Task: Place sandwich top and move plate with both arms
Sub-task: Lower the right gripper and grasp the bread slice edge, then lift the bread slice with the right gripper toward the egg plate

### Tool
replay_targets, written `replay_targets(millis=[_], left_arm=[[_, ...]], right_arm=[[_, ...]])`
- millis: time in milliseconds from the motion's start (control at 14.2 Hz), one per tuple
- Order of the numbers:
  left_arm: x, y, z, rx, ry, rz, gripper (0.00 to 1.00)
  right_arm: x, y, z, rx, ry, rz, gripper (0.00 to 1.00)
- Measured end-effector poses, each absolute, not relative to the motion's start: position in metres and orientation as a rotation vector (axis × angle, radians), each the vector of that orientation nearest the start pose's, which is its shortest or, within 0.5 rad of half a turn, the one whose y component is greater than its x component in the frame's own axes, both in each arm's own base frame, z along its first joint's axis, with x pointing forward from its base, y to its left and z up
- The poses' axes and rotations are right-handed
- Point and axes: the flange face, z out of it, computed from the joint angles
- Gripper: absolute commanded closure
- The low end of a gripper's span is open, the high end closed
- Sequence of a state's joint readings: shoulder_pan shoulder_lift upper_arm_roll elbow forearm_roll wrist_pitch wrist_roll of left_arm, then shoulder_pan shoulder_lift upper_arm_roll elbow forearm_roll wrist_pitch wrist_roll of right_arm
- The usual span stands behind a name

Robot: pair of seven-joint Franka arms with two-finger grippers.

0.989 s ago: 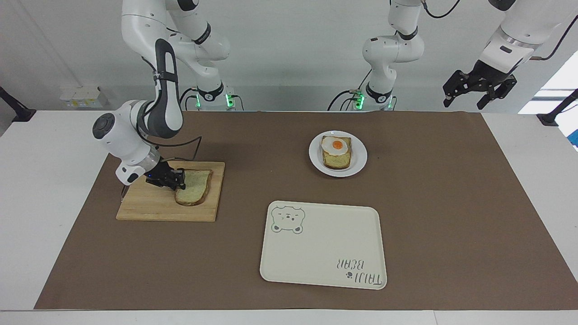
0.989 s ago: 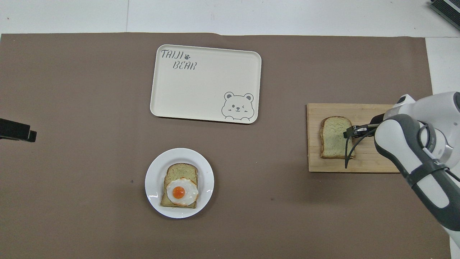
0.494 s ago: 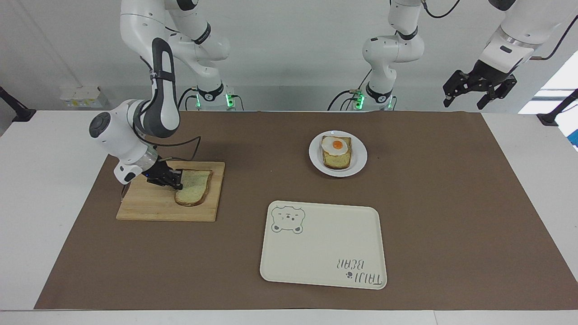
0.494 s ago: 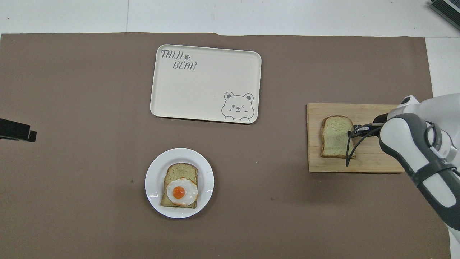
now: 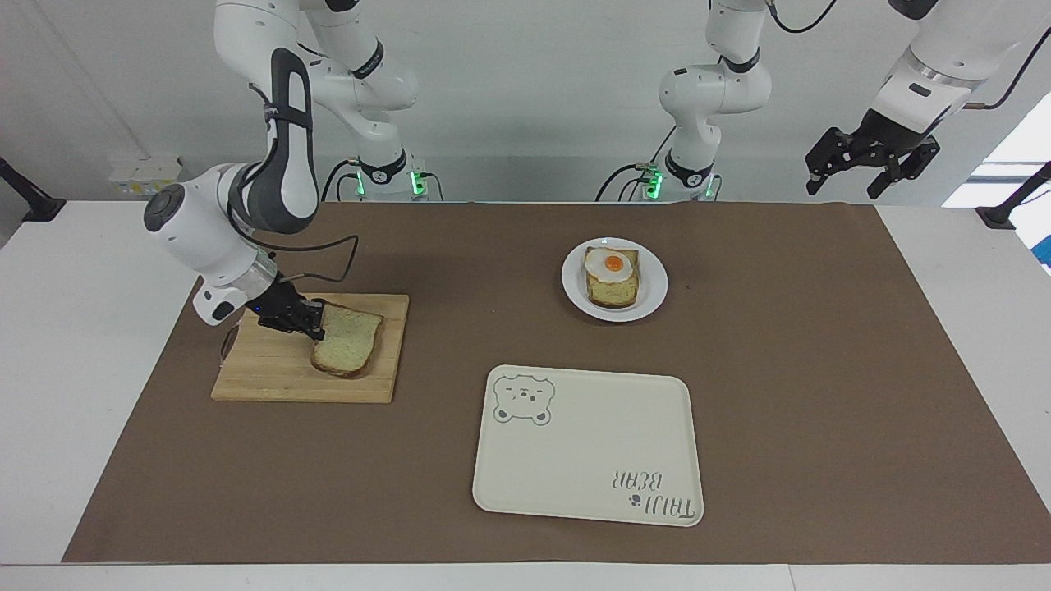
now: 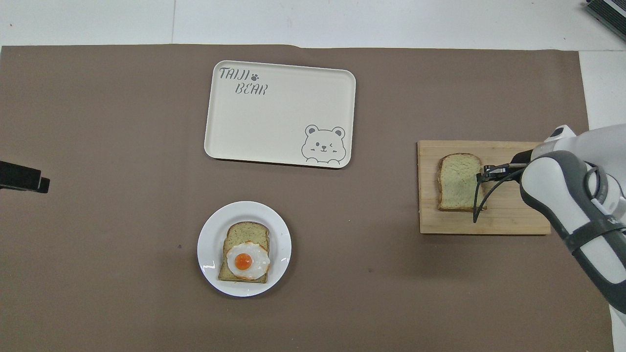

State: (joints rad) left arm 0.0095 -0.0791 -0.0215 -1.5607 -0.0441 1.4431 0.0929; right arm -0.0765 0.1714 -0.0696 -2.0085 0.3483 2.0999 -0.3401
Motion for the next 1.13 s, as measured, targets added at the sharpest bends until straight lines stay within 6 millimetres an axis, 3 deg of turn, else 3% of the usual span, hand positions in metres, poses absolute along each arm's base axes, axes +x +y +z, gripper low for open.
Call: replay_targets(millis=[353,565,706,989,1130], left_arm=[[0.516,-0.012,0.661,-3.180,0.174,0.059,0.00],[0.516,-0.012,0.661,-3.180,0.174,0.059,0.00],[0.516,-0.012,0.661,-3.180,0.174,0.059,0.00],[0.516,-0.012,0.661,-3.180,0.174,0.059,0.00],[0.516,-0.012,0.661,-3.180,0.174,0.059,0.00]], right_arm=[[0.571,-0.057,0.440,-2.781,-0.032,0.158,1.00],[0.569,-0.040,0.449,-2.751,-0.075,0.218,1.00],[0.570,-0.008,0.448,-2.753,-0.062,0.252,1.00],[0.567,0.091,0.450,-2.776,-0.012,0.303,1.00],[0.564,0.124,0.452,-2.744,0.001,0.306,1.00]])
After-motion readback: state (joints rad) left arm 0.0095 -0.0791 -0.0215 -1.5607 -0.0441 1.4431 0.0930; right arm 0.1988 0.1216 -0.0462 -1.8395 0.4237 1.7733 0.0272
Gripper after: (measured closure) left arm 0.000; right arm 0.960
